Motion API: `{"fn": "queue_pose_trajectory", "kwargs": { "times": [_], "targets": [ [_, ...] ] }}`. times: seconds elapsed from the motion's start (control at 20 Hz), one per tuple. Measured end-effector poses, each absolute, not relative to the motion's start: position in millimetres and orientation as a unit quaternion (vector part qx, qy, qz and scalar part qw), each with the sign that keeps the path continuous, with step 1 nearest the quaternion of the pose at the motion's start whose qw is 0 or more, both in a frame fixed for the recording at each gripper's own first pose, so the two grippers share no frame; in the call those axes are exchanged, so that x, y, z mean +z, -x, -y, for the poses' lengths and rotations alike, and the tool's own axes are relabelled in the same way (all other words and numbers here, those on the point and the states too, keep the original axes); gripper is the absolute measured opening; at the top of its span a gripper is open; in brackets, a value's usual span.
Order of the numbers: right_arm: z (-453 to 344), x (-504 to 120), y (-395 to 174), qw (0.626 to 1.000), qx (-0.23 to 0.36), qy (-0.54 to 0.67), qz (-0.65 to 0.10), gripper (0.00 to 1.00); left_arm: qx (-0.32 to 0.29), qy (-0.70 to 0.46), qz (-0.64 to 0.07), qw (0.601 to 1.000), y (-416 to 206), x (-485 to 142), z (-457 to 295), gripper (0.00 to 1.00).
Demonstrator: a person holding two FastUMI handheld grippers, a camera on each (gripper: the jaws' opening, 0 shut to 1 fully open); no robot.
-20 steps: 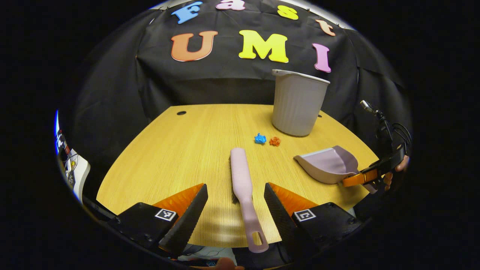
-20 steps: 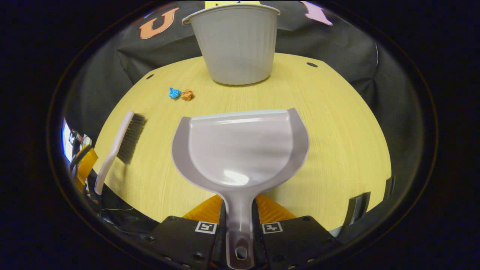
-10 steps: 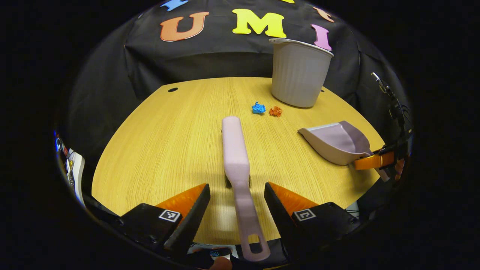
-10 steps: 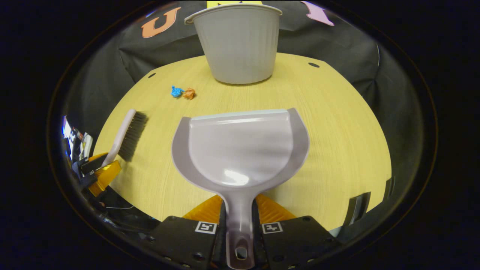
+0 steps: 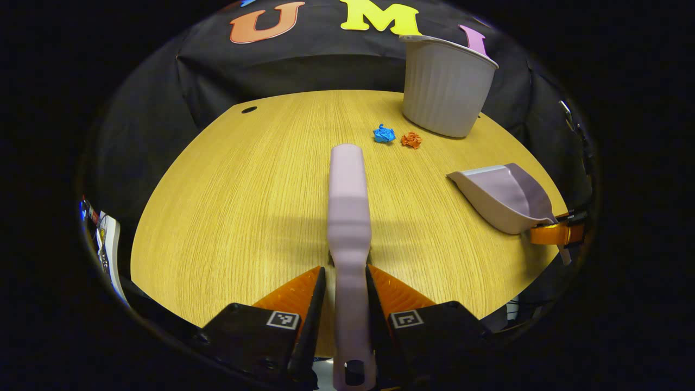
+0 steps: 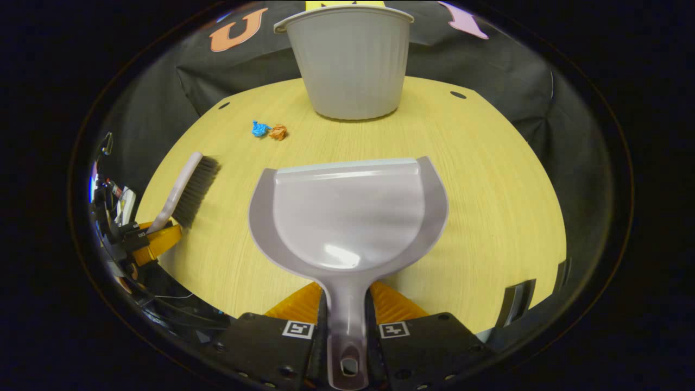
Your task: Pick up the small broom and dustpan from the desktop, sweep the trash into the dustpan with the broom, and then empty the trash into the garbage bin.
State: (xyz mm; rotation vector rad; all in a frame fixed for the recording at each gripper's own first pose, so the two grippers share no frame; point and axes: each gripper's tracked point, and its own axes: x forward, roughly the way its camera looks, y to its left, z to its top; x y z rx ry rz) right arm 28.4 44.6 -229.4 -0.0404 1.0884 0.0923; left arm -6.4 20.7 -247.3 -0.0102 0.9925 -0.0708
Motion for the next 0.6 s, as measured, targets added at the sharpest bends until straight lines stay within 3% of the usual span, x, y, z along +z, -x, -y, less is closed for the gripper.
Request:
{"fn": "queue_pose_trajectory", "kwargs": {
  "times": [0.05, 0.6],
  "targets": [
    [-44.6, -229.7, -28.0, 0.854, 0.045, 0.018, -0.517, 0.29, -0.035, 0.016, -0.475, 0.879, 5.9, -245.6, -19.5, 0.34],
    [-27.0, -225.5, -9.8, 0.852, 0.066, 0.037, -0.517, 0.28, -0.046, 0.016, -0.426, 0.903, -49.5, -219.5, -29.5, 0.3]
  ]
}}
